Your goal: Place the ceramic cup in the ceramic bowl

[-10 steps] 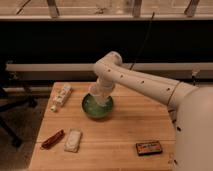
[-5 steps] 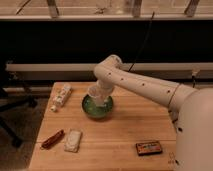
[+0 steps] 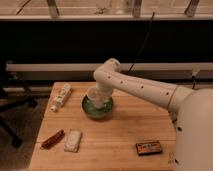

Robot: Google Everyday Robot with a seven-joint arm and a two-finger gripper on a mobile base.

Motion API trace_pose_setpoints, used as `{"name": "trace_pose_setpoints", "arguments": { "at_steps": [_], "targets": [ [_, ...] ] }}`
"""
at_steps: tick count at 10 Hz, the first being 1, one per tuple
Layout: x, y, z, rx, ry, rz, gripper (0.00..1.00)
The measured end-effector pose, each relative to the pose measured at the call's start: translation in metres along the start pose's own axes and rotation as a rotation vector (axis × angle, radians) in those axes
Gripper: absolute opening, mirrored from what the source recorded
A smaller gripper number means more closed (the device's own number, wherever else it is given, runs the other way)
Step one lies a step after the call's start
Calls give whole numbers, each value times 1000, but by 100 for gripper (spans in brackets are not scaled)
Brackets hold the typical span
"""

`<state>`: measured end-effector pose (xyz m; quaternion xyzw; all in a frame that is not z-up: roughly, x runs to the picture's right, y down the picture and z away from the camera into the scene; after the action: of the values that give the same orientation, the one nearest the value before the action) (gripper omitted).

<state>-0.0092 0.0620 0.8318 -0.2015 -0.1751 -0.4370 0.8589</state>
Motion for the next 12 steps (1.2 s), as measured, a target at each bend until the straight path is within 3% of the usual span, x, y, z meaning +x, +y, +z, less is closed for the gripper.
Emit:
{"name": "trace_pose_setpoints", "arguments": {
  "at_steps": [3,8,12],
  "targets": [
    [-3,0,4,-7,-10,-7,78],
    [-3,3,7,-19,-26,-4,80],
    [9,10,-9,-9,-4,41,80]
  ]
}}
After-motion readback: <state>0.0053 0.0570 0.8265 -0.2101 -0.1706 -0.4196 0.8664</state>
